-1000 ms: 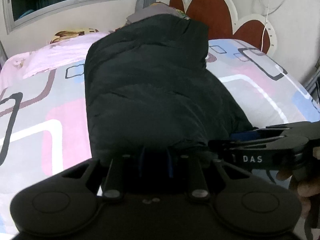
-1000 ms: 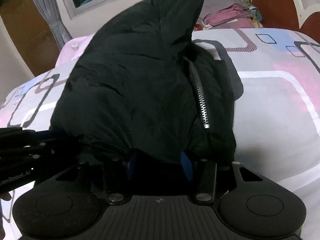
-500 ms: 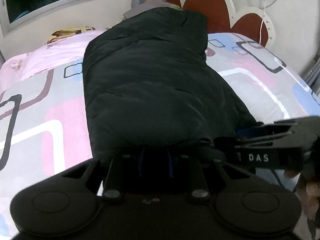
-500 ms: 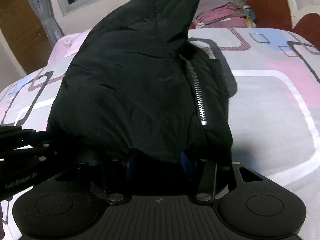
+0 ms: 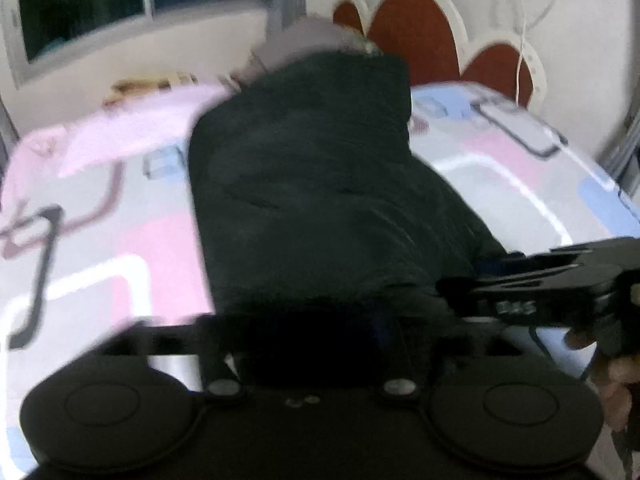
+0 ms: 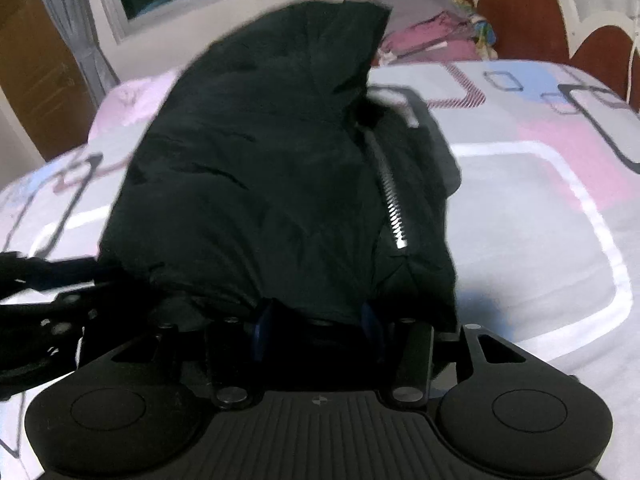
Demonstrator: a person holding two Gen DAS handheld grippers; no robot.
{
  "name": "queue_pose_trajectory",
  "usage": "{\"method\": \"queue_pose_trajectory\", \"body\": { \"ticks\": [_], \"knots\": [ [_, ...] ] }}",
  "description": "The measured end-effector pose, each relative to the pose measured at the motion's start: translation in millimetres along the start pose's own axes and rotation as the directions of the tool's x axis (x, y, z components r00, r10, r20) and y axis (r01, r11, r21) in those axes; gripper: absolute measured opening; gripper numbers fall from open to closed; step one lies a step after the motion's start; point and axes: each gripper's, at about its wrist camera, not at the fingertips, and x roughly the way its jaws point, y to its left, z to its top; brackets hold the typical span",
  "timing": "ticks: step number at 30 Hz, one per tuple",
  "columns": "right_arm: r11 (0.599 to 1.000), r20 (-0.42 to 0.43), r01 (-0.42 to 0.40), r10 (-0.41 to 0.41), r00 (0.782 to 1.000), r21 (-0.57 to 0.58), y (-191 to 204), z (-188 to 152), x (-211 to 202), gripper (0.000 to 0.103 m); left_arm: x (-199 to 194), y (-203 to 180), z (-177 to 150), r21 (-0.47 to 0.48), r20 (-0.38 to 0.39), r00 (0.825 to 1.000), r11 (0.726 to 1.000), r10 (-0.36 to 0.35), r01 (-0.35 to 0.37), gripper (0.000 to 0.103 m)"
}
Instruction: Fold large clothes
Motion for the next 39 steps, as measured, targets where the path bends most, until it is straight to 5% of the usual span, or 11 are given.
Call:
{"method": "queue_pose_trajectory", "body": {
  "ticks": [1,2,4,16,19,24,29,32,36,39],
  "knots": [
    [1.0,0.015,-0.006,0.006,1.0,0.01,-2,0,-5,0.051,-10,5,-2,0.007,0.04,0.999,1.0,-0.005,0.005,0.09],
    [1.0,0.034,-0.02,0.019,0.999,0.02,-4,-1,-13,0.07,-15,10,-3,0.006,0.05,0.999,1.0,-0.003,0.003,0.09],
    [0.998,0.07,-0.054,0.052,0.996,0.028,-9,0,-26,0.079,-18,23,-4,-0.012,0.043,0.999,1.0,-0.015,0.016,0.09],
    [0.959,0.085,-0.132,0.114,0.99,0.25,-91,54,-10,0.079,25,89,3,-0.243,-0.035,0.994,0.966,-0.1,0.088,0.089],
    [0.97,0.116,-0.177,0.159,0.98,0.166,-88,70,-7,0.079,38,97,8,-0.272,-0.036,0.995,0.959,-0.092,0.079,0.089],
    [0.955,-0.003,-0.218,0.223,0.975,0.202,-102,79,38,0.079,63,116,13,-0.416,-0.013,0.979,0.891,-0.205,0.181,0.092],
    [0.901,-0.079,-0.285,0.327,0.942,0.327,-131,56,77,0.092,83,118,10,-0.432,-0.042,0.971,0.881,-0.234,0.193,0.103],
    [0.821,-0.068,-0.355,0.427,0.902,0.447,-146,45,98,0.093,88,120,8,-0.452,-0.034,0.965,0.865,-0.261,0.218,0.103],
    [0.791,-0.049,-0.407,0.479,0.876,0.456,-157,40,100,0.094,92,128,12,-0.431,-0.035,0.95,0.863,-0.31,0.265,0.103],
    [0.797,-0.046,-0.429,0.493,0.869,0.426,-152,41,102,0.094,102,133,10,-0.456,-0.016,0.932,0.832,-0.362,0.316,0.103]
  ]
}}
